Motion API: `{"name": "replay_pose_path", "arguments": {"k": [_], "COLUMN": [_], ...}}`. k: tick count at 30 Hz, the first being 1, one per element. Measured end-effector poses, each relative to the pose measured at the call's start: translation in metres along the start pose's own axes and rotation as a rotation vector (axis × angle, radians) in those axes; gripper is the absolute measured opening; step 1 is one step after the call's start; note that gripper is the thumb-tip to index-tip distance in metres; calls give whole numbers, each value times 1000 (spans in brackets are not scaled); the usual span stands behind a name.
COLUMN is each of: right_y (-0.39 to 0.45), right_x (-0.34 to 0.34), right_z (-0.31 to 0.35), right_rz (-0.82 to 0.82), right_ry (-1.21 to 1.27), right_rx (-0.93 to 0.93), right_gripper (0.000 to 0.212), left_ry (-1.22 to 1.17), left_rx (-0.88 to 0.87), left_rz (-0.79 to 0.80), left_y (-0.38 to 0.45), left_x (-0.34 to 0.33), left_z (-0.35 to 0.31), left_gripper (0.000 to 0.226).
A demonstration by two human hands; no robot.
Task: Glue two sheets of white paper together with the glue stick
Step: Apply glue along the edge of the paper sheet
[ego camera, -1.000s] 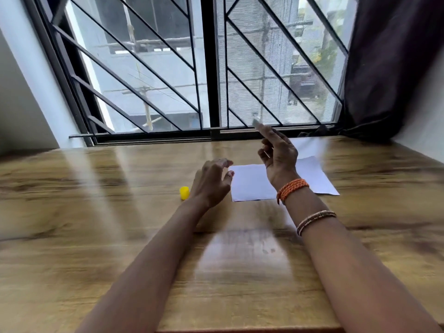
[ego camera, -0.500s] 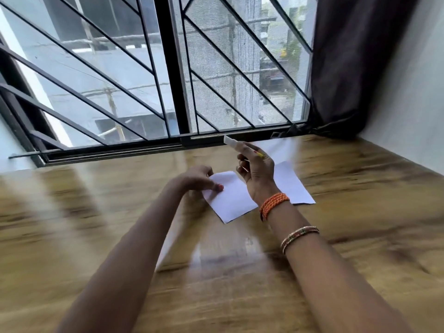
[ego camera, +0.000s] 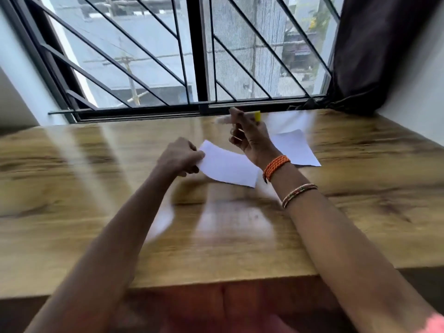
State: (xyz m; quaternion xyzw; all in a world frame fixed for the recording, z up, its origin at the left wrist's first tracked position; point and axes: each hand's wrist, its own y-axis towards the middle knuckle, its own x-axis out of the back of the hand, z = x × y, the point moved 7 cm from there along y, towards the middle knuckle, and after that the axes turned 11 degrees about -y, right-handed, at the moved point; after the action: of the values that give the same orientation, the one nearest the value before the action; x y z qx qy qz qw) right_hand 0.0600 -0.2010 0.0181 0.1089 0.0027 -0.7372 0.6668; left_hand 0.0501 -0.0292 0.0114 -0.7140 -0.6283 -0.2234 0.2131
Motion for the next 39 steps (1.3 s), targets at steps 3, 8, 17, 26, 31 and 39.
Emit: {"name": "replay_pose_path", "arguments": {"k": [3, 8, 17, 26, 31, 39], "right_y": [-20, -25, -25, -26, -23, -14], "right_x": [-23, -36, -45, -53, -57, -59], "right_z": [-10, -14, -8, -3, -3, -5], "right_rz": [199, 291, 294, 289, 330, 309], "right_ry": [-265, -400, -573, -941, -1025, -1098], "right_rx": [4, 10, 128, 303, 318, 296], "right_gripper": [25, 13, 14, 11, 13, 15], "left_ry": [228, 305, 582, 513, 451, 436], "left_rx": [30, 48, -254, -565, -538, -471], "left_rz": [-4, 129, -358, -57, -97, -89], "left_y": [-23, -43, -64, -68, -70, -66], "left_x": [6, 6, 28, -3, -3, -4], "left_z": [7, 24, 12, 27, 33, 37], "left_gripper": [23, 31, 31, 27, 22, 19]}}
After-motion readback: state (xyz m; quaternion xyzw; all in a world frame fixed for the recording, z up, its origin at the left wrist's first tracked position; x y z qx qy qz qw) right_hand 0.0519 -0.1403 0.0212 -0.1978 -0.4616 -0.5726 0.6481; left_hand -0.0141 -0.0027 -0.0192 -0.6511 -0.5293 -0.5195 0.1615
